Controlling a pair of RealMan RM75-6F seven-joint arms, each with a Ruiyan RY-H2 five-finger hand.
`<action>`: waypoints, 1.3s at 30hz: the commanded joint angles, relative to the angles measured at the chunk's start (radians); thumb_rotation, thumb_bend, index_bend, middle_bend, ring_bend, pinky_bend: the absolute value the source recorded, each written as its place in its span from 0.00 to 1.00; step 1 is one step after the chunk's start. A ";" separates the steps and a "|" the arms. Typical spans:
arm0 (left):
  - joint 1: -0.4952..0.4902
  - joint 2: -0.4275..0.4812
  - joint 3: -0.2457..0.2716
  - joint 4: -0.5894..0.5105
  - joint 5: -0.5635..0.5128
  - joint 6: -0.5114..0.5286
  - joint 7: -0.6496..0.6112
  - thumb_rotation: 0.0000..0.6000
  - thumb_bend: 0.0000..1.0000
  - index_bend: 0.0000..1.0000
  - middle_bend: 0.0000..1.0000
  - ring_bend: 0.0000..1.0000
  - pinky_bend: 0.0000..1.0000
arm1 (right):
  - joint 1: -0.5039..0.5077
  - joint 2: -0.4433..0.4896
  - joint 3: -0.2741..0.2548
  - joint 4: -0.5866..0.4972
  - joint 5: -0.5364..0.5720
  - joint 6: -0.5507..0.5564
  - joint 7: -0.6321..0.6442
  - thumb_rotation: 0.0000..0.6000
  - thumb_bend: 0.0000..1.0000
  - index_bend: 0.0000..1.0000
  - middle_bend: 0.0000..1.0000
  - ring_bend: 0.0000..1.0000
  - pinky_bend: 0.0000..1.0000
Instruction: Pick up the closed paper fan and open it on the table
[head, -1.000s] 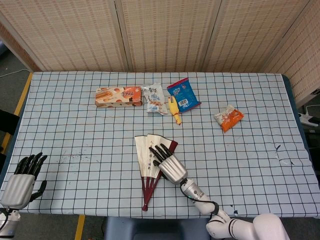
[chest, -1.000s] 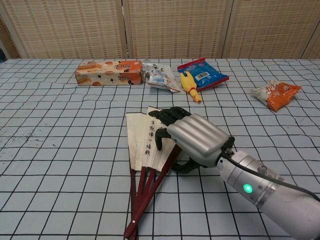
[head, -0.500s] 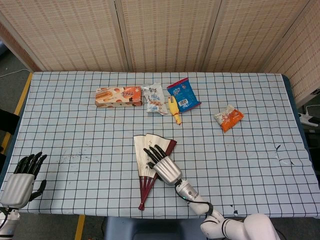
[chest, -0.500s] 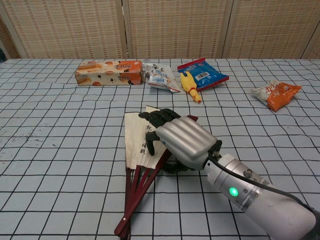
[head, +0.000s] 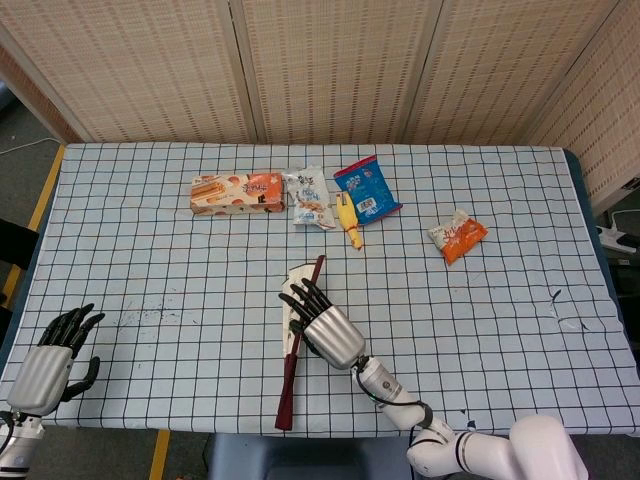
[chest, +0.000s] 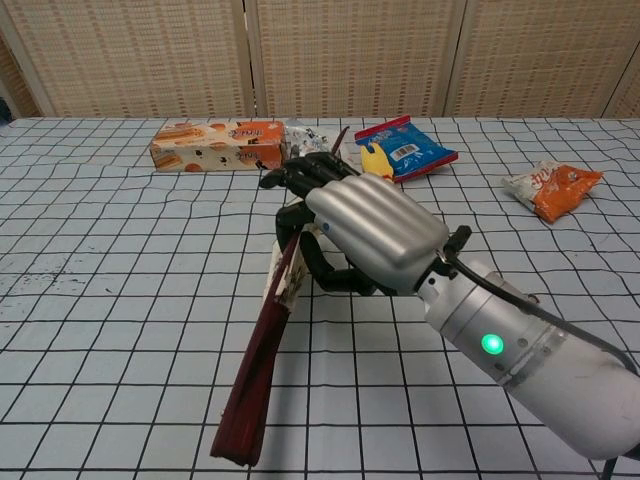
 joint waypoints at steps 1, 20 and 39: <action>-0.047 -0.072 0.014 0.120 0.046 -0.041 -0.268 1.00 0.56 0.37 0.00 0.00 0.06 | 0.023 0.155 0.077 -0.312 0.095 -0.091 -0.092 1.00 0.79 0.70 0.10 0.00 0.00; -0.181 -0.252 0.070 0.091 0.097 -0.198 -0.734 1.00 0.50 0.01 0.00 0.00 0.03 | 0.129 0.199 0.293 -0.615 0.514 -0.207 -0.347 1.00 0.79 0.70 0.10 0.00 0.00; -0.266 -0.237 -0.059 -0.334 -0.142 -0.324 -0.728 1.00 0.45 0.00 0.00 0.00 0.02 | 0.391 -0.080 0.443 -0.345 0.710 -0.068 -0.544 1.00 0.79 0.70 0.10 0.00 0.00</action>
